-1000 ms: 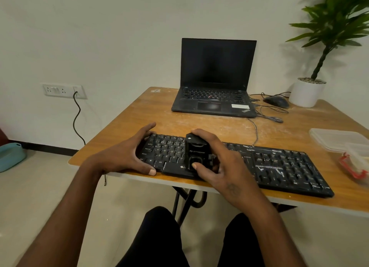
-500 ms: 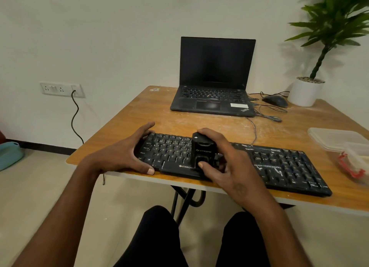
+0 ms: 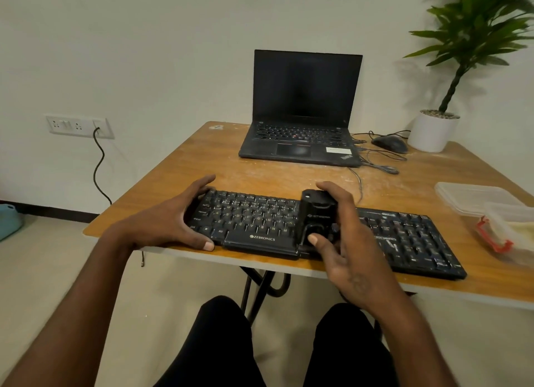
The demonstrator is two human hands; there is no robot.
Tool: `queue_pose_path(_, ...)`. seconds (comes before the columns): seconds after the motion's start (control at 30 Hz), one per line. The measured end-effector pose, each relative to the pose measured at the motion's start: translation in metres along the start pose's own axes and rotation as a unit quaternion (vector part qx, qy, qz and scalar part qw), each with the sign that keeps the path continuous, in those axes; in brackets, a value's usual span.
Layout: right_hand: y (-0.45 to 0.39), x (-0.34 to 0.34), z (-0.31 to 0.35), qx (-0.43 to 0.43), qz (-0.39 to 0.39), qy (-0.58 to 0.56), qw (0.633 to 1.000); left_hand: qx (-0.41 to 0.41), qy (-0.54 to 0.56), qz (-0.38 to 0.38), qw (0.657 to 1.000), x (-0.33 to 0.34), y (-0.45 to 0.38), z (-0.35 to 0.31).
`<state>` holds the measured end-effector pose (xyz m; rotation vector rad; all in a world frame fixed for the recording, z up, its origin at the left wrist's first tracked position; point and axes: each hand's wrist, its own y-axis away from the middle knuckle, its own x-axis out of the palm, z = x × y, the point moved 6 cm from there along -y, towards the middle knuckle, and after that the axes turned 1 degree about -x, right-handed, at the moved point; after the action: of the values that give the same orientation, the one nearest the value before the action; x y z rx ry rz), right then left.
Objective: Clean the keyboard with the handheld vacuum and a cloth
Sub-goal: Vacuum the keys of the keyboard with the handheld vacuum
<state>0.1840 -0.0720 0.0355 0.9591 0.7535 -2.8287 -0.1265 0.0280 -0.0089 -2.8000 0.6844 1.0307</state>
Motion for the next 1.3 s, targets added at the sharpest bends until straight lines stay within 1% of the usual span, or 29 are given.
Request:
queue_pose_path(0.07, 0.0, 0.006, 0.003, -0.001, 0.0, -0.002, 1.0, 0.0, 0.003, 0.002, 1.0, 0.001, 0.0, 0.0)
queue_pose_path(0.17, 0.006, -0.004, -0.001, 0.002, -0.013, -0.017, 1.0, -0.002, 0.007, 0.0, 1.0, 0.001, 0.0, 0.002)
queue_pose_path(0.3, 0.015, -0.023, -0.01, 0.024, -0.053, -0.045, 0.997, -0.004, 0.004, -0.003, 1.0, 0.001, 0.0, 0.0)
queue_pose_path(0.43, 0.012, -0.012, -0.004, 0.035, -0.091, -0.031, 0.995, -0.004, 0.006, 0.0, 1.0, 0.001, 0.002, -0.003)
queue_pose_path(0.57, 0.002, 0.012, 0.003, 0.042, -0.073, -0.025, 0.996, -0.002, 0.005, -0.002, 1.0, 0.002, 0.003, -0.007)
queue_pose_path(0.63, 0.004, 0.013, 0.002, 0.05, -0.065, -0.022, 0.996, -0.003, 0.005, -0.003, 1.0, 0.002, 0.003, -0.007)
queue_pose_path(0.7, 0.01, 0.002, -0.003, 0.065, -0.073, -0.041, 0.994, -0.003, 0.004, -0.004, 1.0, 0.002, 0.003, -0.006)
queue_pose_path(0.87, 0.026, -0.031, -0.016, 0.097, -0.132, -0.077, 0.983, -0.003, 0.001, -0.004, 1.0, 0.003, 0.003, -0.006)
queue_pose_path(1.1, 0.015, -0.019, -0.008, 0.076, -0.107, -0.078, 0.988, -0.002, -0.004, -0.007, 1.0, 0.002, 0.004, -0.008)
queue_pose_path(1.2, 0.019, -0.033, -0.015, 0.084, -0.105, -0.086, 0.987, -0.002, -0.005, -0.006, 1.0, 0.002, 0.004, -0.008)
queue_pose_path(1.3, 0.027, -0.053, -0.028, 0.099, -0.129, -0.068, 0.984, -0.002, -0.007, -0.007, 1.0, 0.002, 0.004, -0.008)
